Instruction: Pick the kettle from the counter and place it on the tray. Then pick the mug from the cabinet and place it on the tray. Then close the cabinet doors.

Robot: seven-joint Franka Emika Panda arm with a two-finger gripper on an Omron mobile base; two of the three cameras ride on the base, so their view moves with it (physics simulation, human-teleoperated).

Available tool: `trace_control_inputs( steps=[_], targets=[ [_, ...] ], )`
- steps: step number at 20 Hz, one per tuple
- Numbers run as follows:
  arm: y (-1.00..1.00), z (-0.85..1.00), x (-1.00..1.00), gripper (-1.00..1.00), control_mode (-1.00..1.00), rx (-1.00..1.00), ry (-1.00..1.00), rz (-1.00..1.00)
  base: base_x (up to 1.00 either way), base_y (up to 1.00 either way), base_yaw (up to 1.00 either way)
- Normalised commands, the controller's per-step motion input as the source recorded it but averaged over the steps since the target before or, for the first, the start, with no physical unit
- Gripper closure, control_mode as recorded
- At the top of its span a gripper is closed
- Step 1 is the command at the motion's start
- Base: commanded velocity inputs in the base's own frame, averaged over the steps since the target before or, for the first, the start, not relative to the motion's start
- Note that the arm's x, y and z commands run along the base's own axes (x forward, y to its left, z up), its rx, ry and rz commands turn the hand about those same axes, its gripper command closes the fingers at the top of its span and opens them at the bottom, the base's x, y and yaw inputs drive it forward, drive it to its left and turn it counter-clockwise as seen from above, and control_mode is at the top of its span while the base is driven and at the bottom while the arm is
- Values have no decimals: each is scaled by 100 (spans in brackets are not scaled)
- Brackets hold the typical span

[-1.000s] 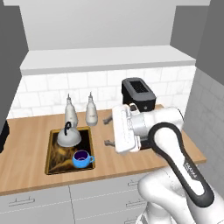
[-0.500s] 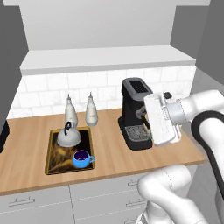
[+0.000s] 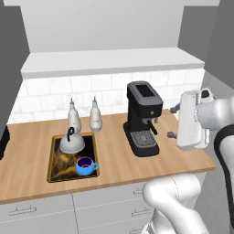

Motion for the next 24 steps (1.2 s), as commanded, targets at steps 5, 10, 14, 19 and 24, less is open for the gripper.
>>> trace_control_inputs(
  steps=[5,10,14,19,24],
  targets=[
    [-28,-17,7,-100,-100,0,-18,-41,0,0,0],
    [-51,-1,13,-100,-100,0,-21,-30,0,0,0],
    [-51,0,0,-100,-100,0,-26,-30,0,0,0],
    [-50,0,-5,-100,-100,0,-9,-25,0,0,0],
    [-59,0,-44,-100,-100,0,-11,-20,0,0,0]
  ],
)
